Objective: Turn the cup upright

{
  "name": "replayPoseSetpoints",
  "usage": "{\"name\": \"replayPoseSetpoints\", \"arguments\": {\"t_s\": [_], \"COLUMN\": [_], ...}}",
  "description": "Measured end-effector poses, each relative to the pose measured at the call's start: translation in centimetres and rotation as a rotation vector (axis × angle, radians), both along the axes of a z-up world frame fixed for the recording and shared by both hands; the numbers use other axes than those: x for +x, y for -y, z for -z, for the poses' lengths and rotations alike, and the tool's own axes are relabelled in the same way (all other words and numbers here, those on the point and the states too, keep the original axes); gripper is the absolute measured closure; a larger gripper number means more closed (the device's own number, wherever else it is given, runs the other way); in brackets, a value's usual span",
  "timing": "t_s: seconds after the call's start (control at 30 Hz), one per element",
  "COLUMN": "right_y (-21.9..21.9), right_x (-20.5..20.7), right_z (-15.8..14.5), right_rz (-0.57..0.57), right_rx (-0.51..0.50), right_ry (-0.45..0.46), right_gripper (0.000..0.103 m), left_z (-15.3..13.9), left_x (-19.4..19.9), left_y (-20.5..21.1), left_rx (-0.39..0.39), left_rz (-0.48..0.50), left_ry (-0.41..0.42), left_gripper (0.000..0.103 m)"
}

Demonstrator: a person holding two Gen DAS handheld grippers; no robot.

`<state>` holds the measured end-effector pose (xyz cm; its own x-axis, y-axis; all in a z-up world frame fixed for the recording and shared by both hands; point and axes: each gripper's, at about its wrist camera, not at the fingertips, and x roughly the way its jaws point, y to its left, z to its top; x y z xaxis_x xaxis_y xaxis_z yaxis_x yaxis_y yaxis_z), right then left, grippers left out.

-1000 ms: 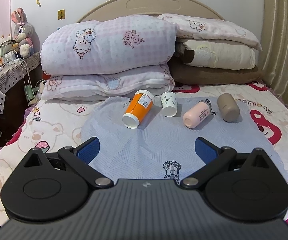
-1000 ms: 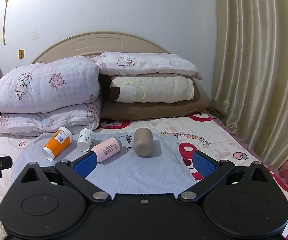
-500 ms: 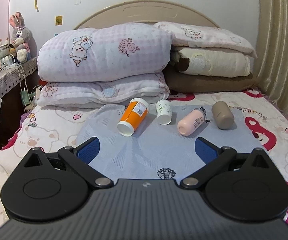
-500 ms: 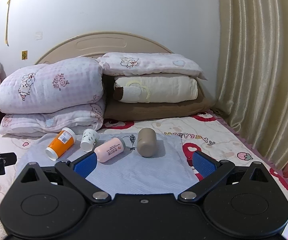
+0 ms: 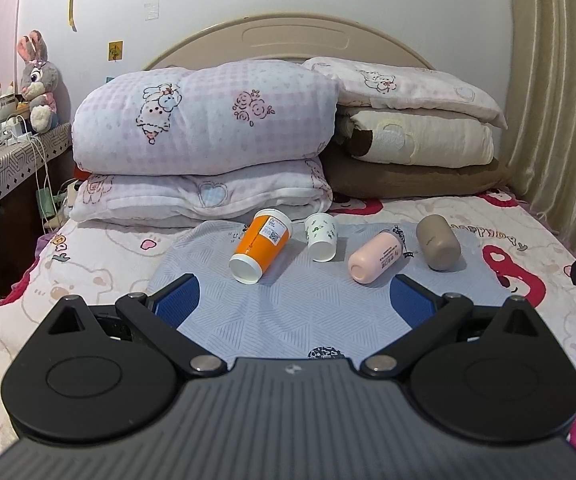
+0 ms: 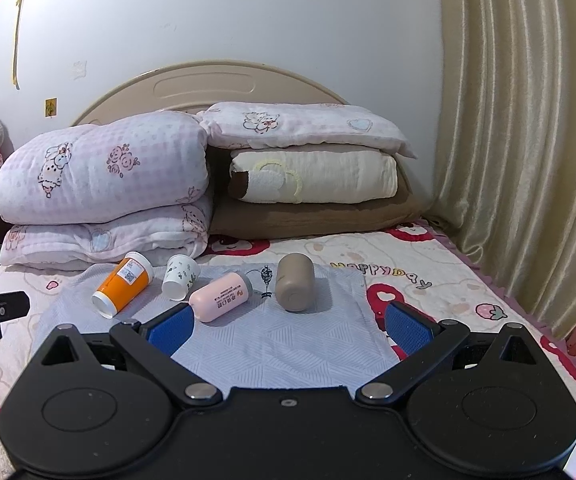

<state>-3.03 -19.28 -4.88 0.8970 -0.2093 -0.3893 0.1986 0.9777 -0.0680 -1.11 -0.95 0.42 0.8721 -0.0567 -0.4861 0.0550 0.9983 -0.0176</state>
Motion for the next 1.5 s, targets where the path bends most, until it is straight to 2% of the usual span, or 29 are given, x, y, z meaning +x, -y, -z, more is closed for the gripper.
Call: {"name": "replayPoseSetpoints", "arguments": {"t_s": [0.33,0.63,0.87,1.03,1.17,1.3,1.33,1.43,1.5], "right_y": [-0.1,0.1,0.7,1.1,1.5,2.7,3.2,4.7,5.9], "right_x": [0.0,0.8,2.5,3.9,6.6,11.6,12.8,15.9,18.1], "right_z": [0.1,1.0,1.6,-0.3,-0.6,1.1,1.7,3.8,5.2], "right_rz": [0.0,0.002,-0.059,-0.176,-0.249,-0.31,-0.321,-0.315,-0.313], "right_rx": [-0.001,0.002,0.019,0.009,-0.037,-0.043,-0.033,-0.049,-0.042], "right_ry": [-0.007,-0.031,-0.031,0.026,0.064,0.003,0.002,0.036,0.022], "right_gripper": [0.0,0.0,0.0,0.0,0.0,0.0,0.0,0.0,0.0], "left_z": [0.0,1.3,1.9,-0.1,-0.4,0.8,1.2,3.4,4.8], "left_x": [-0.1,0.9,2.9,5.7,9.0,13.5,14.5,18.3,20.3], "left_y": [-0.2,-0.1,0.6,2.6,5.4,8.4,9.1,11.1,11.7], "left_rx": [0.001,0.018,0.028,0.049,0.086,0.087,0.081,0.084,0.049], "left_rz": [-0.004,-0.015,0.022,0.117,0.174,0.254,0.27,0.27,0.298], "left_ry": [-0.005,-0.05,-0.066,-0.011,0.034,0.05,0.048,0.023,0.025], "left_gripper": [0.0,0.0,0.0,0.0,0.0,0.0,0.003,0.003,0.003]}}
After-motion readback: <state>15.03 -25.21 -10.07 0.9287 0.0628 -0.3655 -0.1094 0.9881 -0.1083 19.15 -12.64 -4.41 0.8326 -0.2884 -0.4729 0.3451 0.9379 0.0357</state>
